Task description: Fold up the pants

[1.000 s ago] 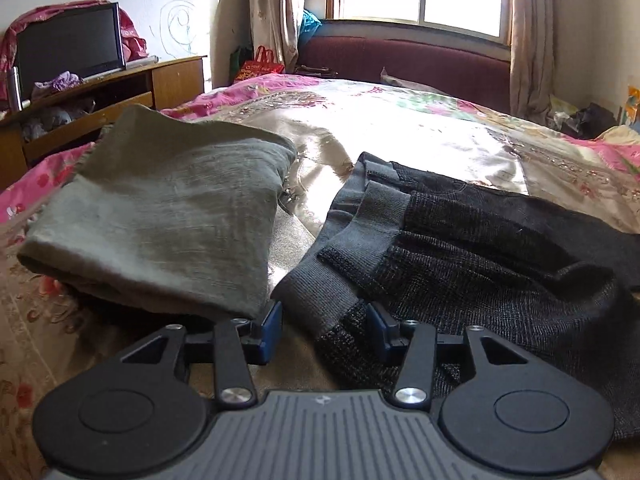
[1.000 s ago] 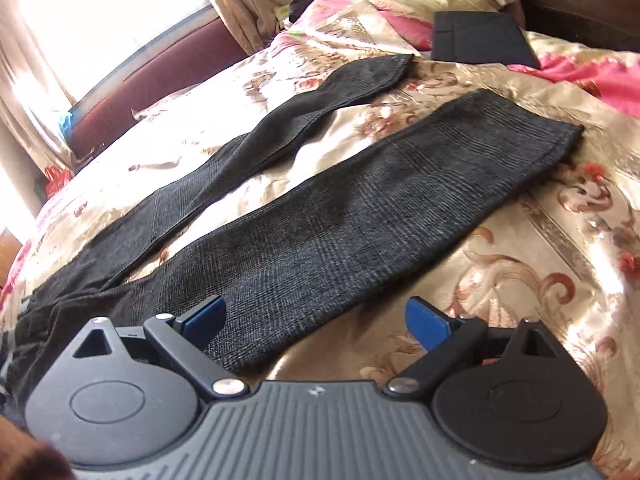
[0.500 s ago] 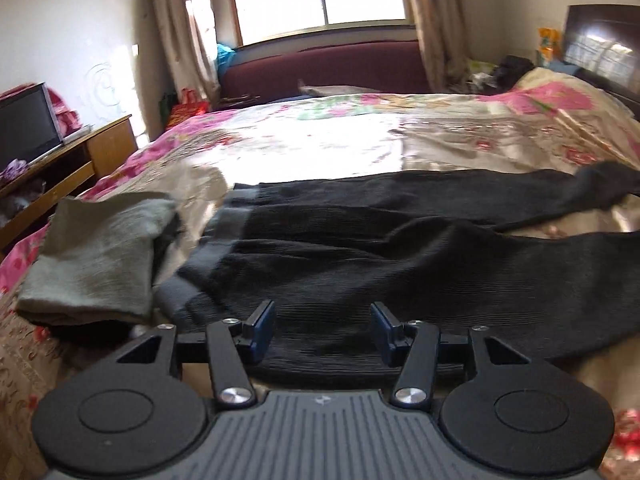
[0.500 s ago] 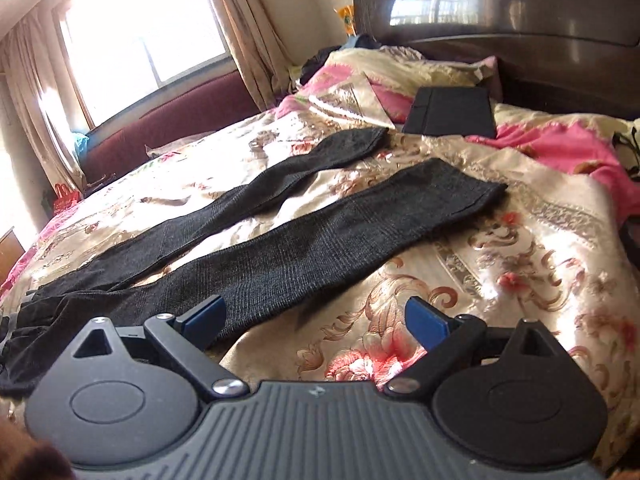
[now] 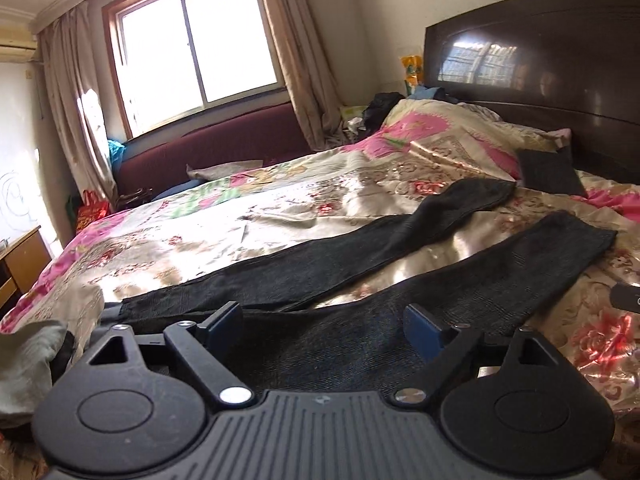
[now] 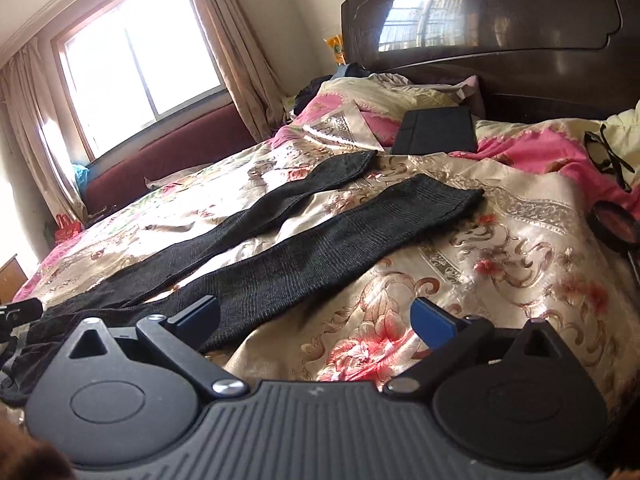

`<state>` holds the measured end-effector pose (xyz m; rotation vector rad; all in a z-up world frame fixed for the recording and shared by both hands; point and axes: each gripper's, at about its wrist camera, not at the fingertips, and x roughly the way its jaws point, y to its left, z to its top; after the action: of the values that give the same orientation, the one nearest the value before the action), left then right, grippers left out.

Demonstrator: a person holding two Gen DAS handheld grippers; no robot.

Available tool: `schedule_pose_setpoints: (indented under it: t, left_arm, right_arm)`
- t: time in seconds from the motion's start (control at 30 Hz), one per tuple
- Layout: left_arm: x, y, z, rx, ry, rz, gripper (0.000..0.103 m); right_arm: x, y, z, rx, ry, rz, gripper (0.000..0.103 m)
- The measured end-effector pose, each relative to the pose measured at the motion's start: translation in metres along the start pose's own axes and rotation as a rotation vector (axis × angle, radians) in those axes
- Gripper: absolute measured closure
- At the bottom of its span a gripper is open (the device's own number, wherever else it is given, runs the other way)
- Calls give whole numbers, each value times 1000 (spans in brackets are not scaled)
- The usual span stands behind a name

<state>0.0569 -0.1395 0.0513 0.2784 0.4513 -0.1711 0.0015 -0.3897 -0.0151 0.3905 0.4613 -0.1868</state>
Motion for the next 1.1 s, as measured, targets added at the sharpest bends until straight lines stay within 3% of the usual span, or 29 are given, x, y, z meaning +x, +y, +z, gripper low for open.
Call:
schedule_pose_setpoints:
  t: [0.13,0.4,0.53,0.77,1.0,1.1]
  left_arm:
    - [12,-20,5,-16,10,-29,3]
    - [21,-55,-3,86,45,-19,1]
    - [25,-76,-5,171,58,30,0]
    - [24,-97,-2,209,64,-12,0]
    - [30,-102,7,137,81,-72,0]
    - [40,-96,5,85,137,-83,0]
  right_arm:
    - [4,3,-8,-57,0,-11,3]
    - [8,8,-14,-112,-8,12,3]
    - [4,4,-13,-97,-21,30,3]
    - [5,-12,-9,-21,-15,34,3]
    - [12,-9,-10,-30,19,31,3]
    - [14,0,-13,-82,18,22,3]
